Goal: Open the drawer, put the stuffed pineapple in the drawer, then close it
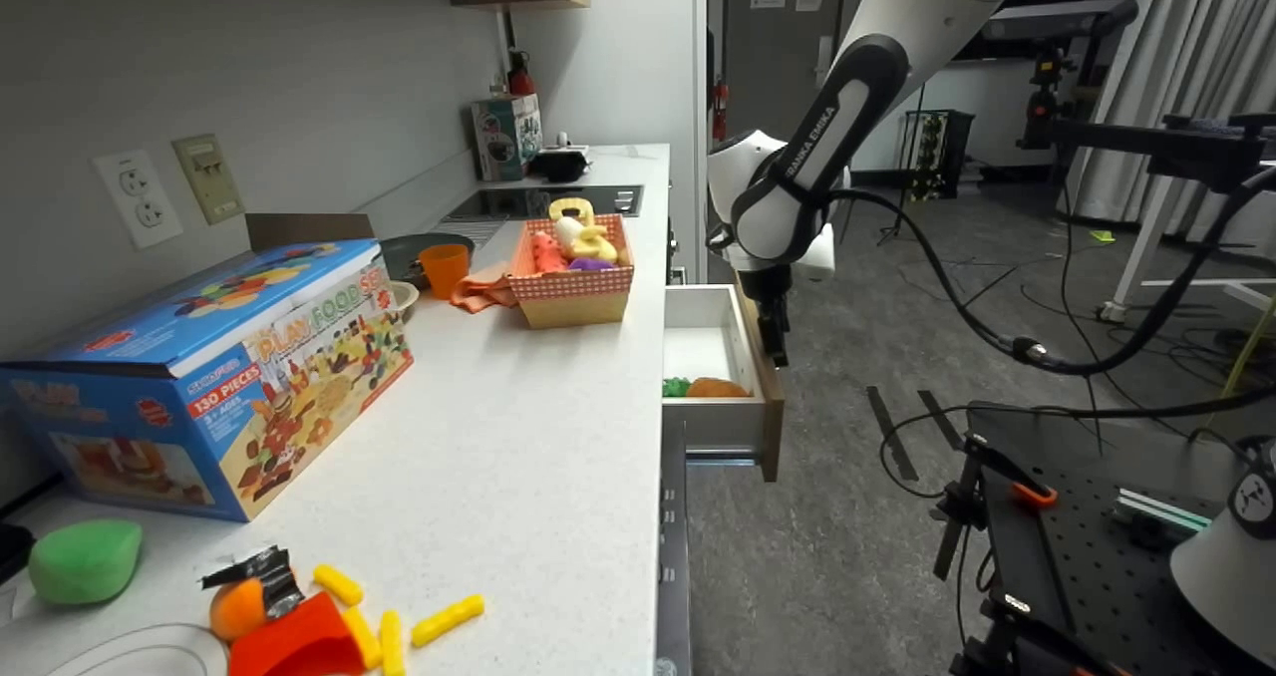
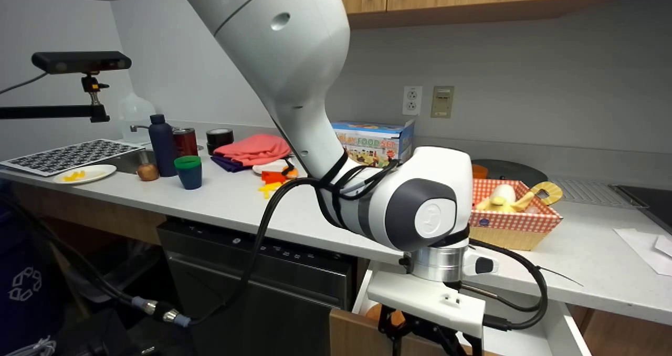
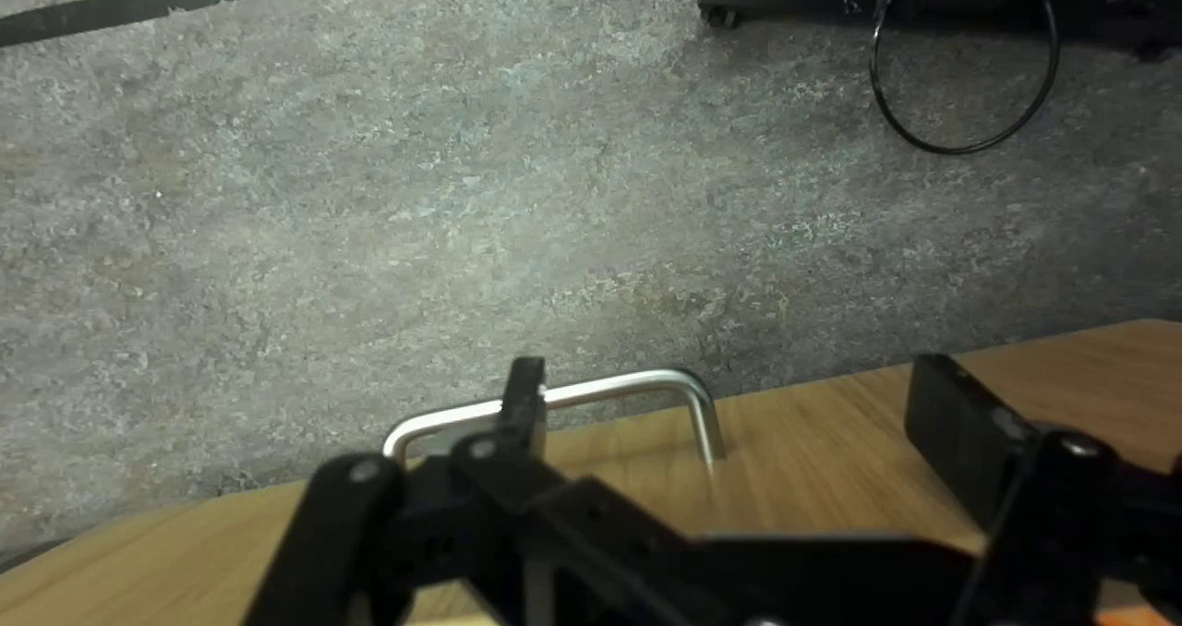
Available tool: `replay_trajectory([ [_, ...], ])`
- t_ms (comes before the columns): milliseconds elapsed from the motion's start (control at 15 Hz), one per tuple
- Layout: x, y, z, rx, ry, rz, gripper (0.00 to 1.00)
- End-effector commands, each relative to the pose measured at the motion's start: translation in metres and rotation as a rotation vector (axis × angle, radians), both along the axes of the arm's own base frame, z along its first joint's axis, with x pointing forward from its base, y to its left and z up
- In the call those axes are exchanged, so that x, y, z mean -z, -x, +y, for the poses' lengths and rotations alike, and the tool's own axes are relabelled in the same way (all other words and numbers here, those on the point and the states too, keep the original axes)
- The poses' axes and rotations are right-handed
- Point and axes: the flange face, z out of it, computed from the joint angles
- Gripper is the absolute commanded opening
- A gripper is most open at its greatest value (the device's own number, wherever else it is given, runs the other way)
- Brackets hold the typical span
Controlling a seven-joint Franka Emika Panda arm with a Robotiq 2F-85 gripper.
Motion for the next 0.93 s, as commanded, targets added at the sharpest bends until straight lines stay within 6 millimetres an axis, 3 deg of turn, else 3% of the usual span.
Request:
replay_trajectory([
  [0, 0.000, -0.005, 0.004, -0.005, -0.004, -0.005, 1.00],
  [200, 0.000, -0.013, 0.011, -0.017, -0.008, -0.014, 1.00],
  [467, 0.004, -0.010, 0.006, -0.040, -0.026, -0.038, 1.00],
  [867, -0.002, -0.044, 0.021, -0.197, -0.102, -0.089, 1.00],
])
